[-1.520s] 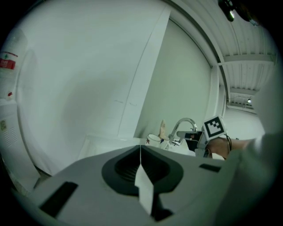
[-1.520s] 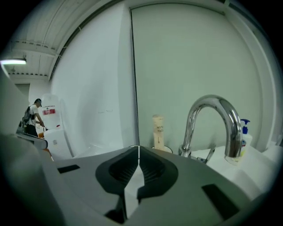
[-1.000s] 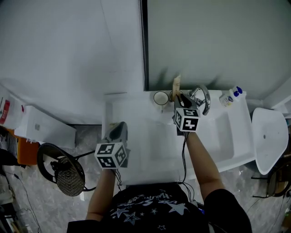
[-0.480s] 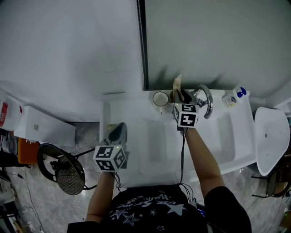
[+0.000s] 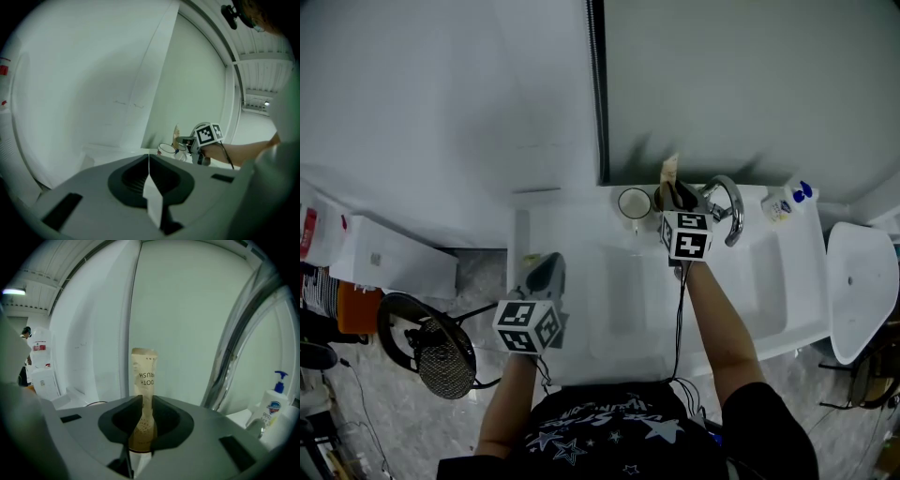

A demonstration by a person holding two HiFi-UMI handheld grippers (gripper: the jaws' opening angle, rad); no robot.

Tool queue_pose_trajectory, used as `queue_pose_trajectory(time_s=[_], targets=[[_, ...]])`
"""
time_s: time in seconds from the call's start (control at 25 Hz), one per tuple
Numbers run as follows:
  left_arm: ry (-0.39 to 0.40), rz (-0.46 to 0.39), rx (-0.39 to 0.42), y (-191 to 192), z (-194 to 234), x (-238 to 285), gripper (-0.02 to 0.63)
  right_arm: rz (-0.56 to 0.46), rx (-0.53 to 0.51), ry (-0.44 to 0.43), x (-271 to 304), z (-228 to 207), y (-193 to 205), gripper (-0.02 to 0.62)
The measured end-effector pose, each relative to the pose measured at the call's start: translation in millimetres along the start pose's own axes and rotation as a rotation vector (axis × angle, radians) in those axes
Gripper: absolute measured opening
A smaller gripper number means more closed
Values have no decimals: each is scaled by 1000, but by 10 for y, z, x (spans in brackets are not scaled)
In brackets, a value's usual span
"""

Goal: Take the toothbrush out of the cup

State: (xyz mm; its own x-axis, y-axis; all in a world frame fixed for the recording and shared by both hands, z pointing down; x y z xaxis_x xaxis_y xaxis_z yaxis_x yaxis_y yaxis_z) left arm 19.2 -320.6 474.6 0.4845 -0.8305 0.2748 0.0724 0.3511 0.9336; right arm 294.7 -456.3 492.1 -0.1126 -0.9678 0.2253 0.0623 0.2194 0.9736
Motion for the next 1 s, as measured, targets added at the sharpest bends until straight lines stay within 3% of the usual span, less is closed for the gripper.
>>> queue_pose_trajectory(time_s=[0.48,1.0], targets=[[-3,-4,-1,17,-1,-97,20,-13,33,-28,-101,94,-36,30],[6,-43,-2,-66,86,-342,20,-122,37,2,-341,173,-421,28]])
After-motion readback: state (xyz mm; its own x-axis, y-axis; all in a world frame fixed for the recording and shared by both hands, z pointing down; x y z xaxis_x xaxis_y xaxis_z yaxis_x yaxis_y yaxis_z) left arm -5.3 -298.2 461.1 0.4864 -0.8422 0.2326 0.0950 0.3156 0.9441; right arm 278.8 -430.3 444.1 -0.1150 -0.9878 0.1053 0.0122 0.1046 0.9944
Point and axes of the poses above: the fingertips, and each gripper's own axes: x forward along the fingers, z to its left, y out of its underside, the point moved 2 cm from there along -x, backward along the fingers, and after that the axes turned 7 degrees about -z, right-handed, at the moved point
